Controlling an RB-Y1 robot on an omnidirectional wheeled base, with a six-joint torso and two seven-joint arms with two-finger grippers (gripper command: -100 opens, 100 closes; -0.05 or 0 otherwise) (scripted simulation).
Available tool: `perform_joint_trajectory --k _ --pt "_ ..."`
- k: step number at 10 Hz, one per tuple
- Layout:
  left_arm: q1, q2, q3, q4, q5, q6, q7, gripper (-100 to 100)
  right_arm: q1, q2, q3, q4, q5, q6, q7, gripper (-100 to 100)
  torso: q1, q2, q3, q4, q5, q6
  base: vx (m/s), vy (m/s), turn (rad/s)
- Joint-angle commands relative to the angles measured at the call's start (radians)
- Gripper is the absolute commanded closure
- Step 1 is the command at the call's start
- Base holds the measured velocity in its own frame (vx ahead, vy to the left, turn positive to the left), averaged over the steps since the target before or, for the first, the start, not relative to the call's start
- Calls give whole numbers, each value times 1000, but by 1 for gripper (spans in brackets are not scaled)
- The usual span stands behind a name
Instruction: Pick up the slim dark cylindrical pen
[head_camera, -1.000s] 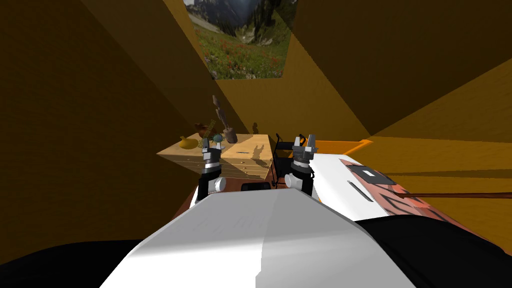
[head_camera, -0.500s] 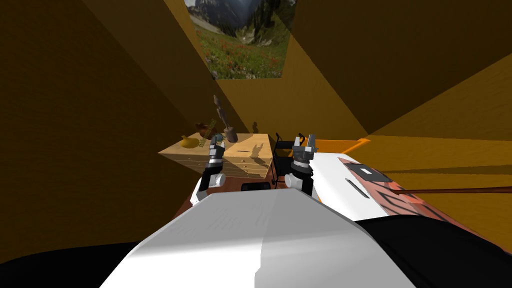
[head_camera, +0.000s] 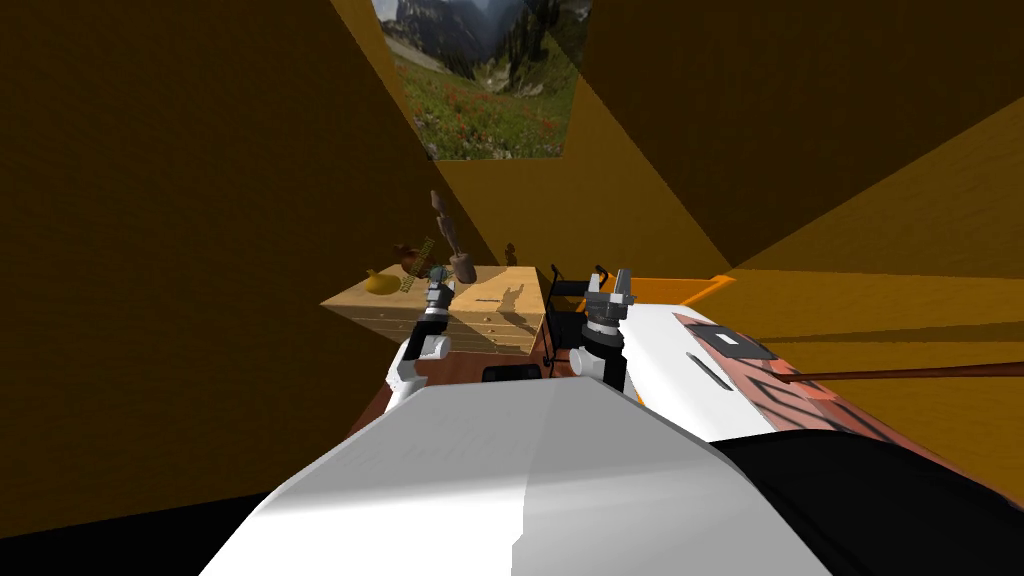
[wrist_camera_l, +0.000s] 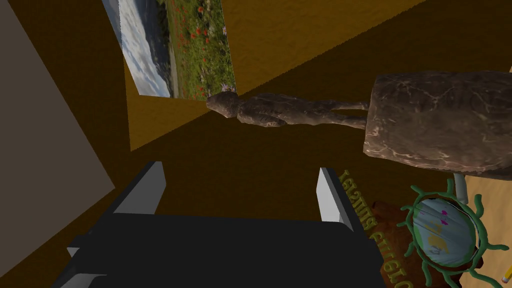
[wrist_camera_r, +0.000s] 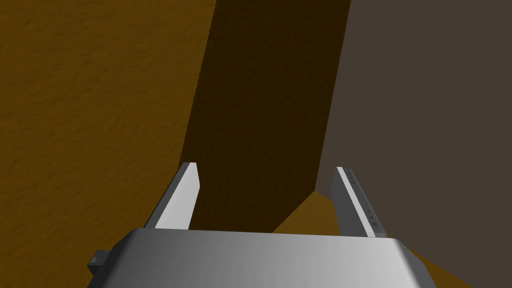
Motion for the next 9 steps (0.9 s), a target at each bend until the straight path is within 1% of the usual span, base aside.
perform_joint_trajectory --k 1,2,3,4,5,6,7,8,9 --pt "-50 28 2 50 5 44 2 -100 0 0 0 0 0 0 0 0 0 0 0 0 0 0 -40 8 -6" --pt "-63 28 2 54 5 44 2 -100 0 0 0 0 0 0 0 0 0 0 0 0 0 0 -34 11 -4" --pt "-106 52 7 98 11 91 5 -100 0 0 0 0 0 0 0 0 0 0 0 0 0 0 -39 11 -5" --pt "-119 52 7 100 11 92 5 -100 0 0 0 0 0 0 0 0 0 0 0 0 0 0 -37 13 -4" --pt "-154 75 11 141 17 133 9 -100 0 0 0 0 0 0 0 0 0 0 0 0 0 0 -48 17 -2" --pt "-178 75 11 149 17 144 9 -100 0 0 0 0 0 0 0 0 1 1 0 0 0 0 -39 14 -3" --pt "-206 97 16 184 24 183 11 -100 0 0 0 0 0 0 0 0 0 0 0 0 0 0 -35 12 -2" --pt "-239 97 16 201 24 199 11 -100 0 0 0 0 0 0 0 0 0 0 0 0 0 0 -28 11 -2" --pt "-271 117 20 243 30 230 14 -100 0 0 0 0 0 0 0 0 0 -1 0 0 0 0 -36 10 0"
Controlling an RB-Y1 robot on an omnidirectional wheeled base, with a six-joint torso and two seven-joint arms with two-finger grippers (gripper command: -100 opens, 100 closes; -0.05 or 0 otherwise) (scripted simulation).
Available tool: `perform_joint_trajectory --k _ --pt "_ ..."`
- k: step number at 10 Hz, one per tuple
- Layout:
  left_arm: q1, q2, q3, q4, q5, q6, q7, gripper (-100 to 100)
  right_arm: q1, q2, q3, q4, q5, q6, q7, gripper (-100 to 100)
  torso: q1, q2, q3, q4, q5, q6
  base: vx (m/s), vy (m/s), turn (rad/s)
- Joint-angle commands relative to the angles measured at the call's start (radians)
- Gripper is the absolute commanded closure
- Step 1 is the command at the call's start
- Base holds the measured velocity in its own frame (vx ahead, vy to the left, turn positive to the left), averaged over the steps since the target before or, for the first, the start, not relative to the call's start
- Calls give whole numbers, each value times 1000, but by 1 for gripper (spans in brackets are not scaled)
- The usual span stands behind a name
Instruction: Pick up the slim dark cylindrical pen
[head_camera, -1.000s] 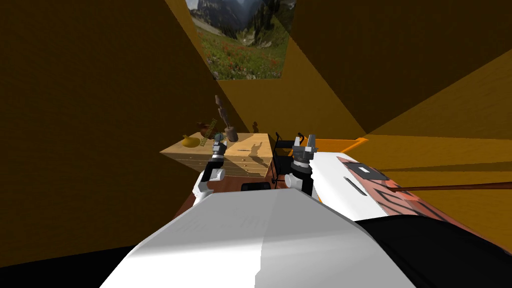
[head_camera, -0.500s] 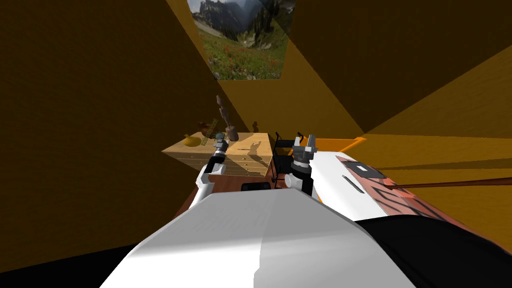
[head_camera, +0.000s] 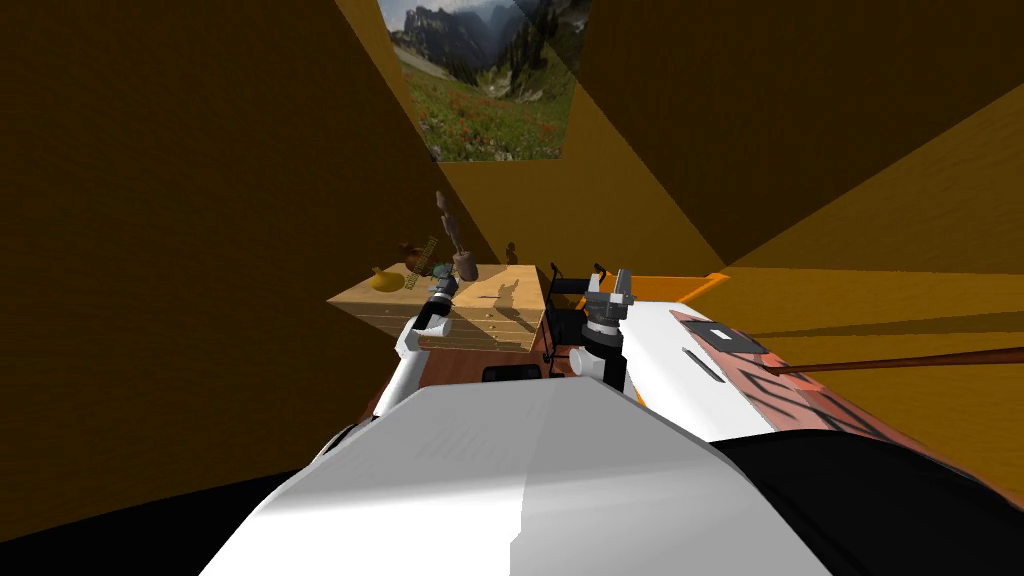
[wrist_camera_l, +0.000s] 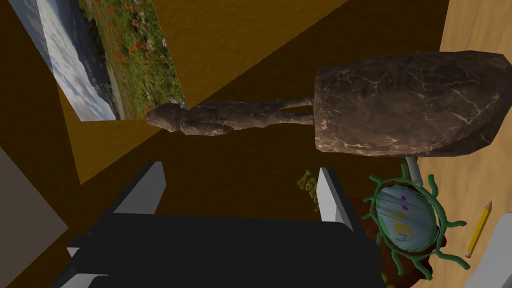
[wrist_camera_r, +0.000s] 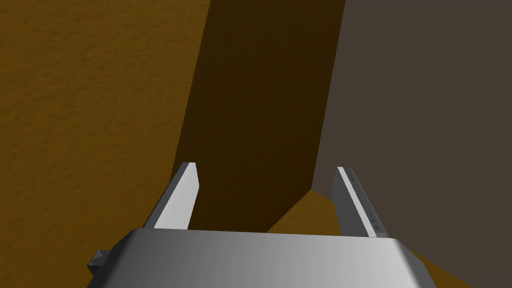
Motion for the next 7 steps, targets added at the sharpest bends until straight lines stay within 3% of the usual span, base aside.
perform_joint_trajectory --k 1,2,4,7 --pt "-50 14 3 43 5 42 4 -100 0 0 0 0 0 0 0 0 0 0 0 0 0 0 -33 9 1" --pt "-81 33 7 71 12 82 6 -100 0 0 0 0 0 0 0 0 0 0 0 0 0 0 -34 14 1" --pt "-116 33 7 100 12 101 6 -100 0 0 0 0 0 0 0 0 0 -1 0 0 0 0 -16 13 0" --pt "-214 62 16 195 24 196 8 -100 0 0 0 0 0 0 0 0 0 -1 0 0 0 0 -24 8 6"
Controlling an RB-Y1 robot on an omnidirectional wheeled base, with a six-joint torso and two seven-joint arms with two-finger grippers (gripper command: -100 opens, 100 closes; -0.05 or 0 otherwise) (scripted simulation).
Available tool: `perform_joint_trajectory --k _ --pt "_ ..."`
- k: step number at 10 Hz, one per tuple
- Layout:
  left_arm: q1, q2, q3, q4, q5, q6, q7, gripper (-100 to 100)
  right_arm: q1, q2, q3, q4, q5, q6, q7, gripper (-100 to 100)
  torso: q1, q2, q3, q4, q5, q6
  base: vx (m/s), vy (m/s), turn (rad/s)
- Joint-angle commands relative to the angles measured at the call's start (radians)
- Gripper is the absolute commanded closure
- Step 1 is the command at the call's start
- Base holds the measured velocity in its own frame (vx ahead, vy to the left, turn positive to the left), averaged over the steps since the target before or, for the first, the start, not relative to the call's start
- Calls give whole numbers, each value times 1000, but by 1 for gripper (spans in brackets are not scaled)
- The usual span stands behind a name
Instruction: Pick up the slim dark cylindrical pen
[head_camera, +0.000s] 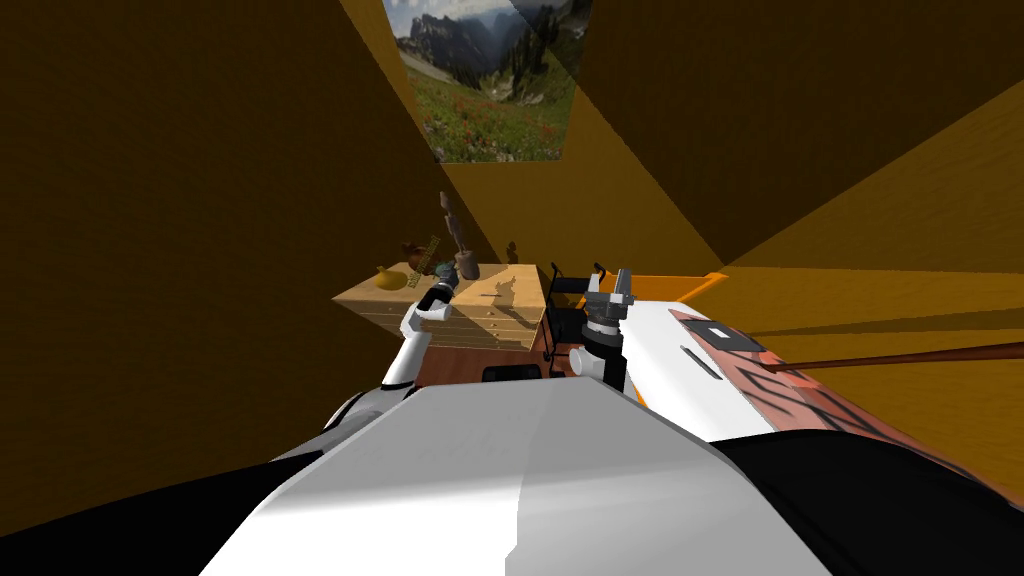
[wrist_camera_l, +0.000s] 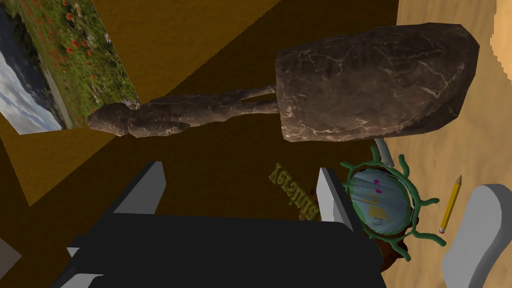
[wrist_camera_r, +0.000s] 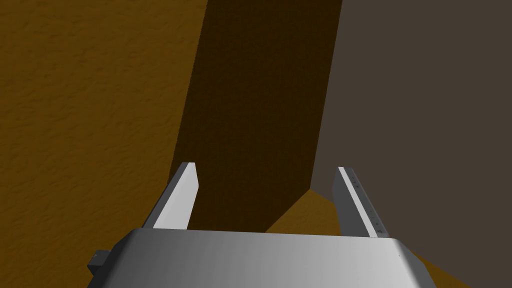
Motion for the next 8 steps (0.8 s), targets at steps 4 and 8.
perform_joint_trajectory --k 4,8 --pt "-151 32 9 152 18 132 3 -100 0 0 0 0 0 0 0 0 0 -1 0 0 0 0 -18 12 8" --pt "-240 37 11 236 24 233 2 -100 0 0 0 0 0 0 0 0 0 -1 -1 0 0 0 -7 8 8"
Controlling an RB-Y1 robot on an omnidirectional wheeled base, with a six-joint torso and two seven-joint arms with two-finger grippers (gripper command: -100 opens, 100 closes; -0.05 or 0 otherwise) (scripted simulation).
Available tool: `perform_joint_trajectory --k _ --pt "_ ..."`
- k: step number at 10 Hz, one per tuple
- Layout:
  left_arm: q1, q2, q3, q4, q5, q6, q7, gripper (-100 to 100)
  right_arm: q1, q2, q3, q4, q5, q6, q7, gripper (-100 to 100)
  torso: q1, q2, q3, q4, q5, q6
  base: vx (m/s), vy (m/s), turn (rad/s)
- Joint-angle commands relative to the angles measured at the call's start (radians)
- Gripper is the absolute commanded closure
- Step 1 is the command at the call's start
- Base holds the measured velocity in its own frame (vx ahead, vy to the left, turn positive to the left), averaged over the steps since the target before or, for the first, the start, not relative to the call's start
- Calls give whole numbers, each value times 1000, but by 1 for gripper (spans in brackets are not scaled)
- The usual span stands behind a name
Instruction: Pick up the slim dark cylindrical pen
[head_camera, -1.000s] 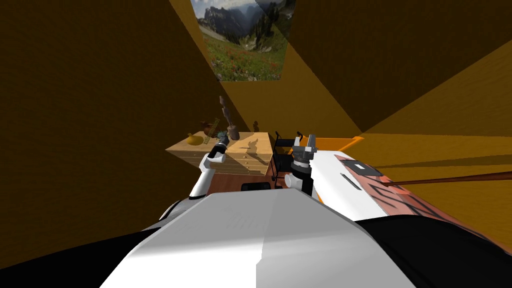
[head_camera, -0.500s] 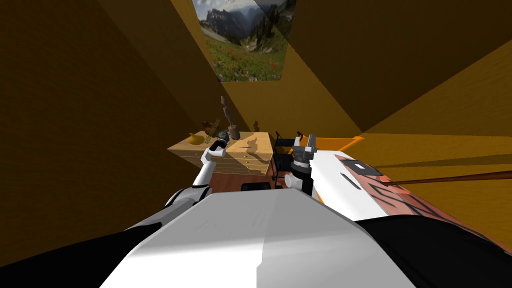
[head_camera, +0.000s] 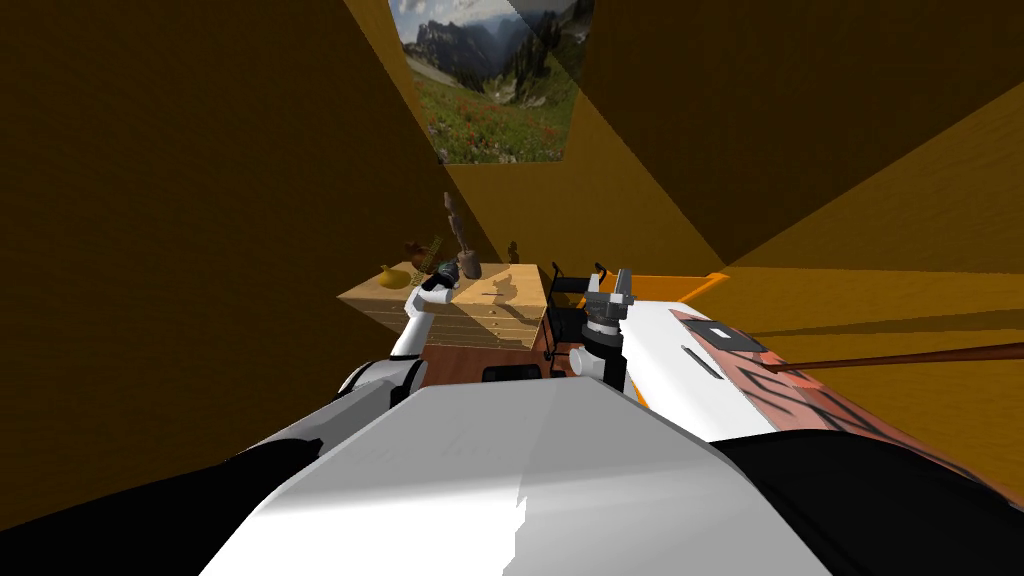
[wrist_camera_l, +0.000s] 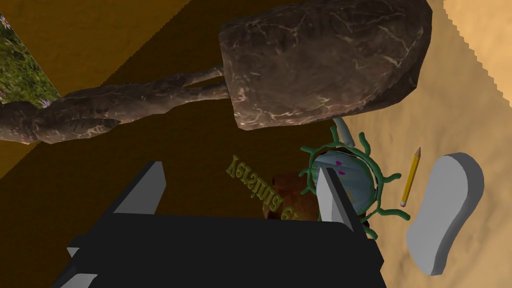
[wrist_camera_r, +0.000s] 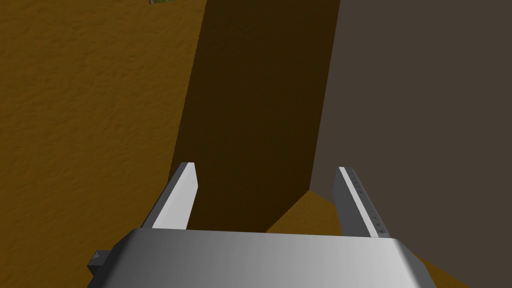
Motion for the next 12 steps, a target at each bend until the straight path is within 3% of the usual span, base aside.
perform_joint_trajectory --k 1,4,6,7,10,11,12 --pt "-12 -1 1 7 -1 30 0 -100 0 0 0 0 0 0 0 0 0 0 0 0 0 0 0 0 0" --pt "-108 3 6 101 10 129 -3 -100 0 0 0 0 0 0 0 0 0 0 0 0 0 0 -1 7 19" --pt "-132 3 6 136 10 159 -3 -100 0 0 0 0 0 0 0 0 0 0 0 0 0 0 2 4 5" --pt "-176 2 8 179 14 199 -5 -100 0 0 0 0 0 0 0 0 0 0 0 0 0 0 6 6 26" --pt "-243 -2 9 258 19 283 -8 -100 0 0 0 0 0 0 0 0 0 -1 -1 0 0 0 13 6 19" --pt "-243 -2 9 264 19 286 -8 -100 0 0 0 0 0 0 0 0 0 -1 -1 0 0 0 7 2 -4" --pt "-287 -8 10 297 23 335 -12 -100 0 0 0 0 0 0 0 0 0 -1 0 0 0 0 15 4 40"
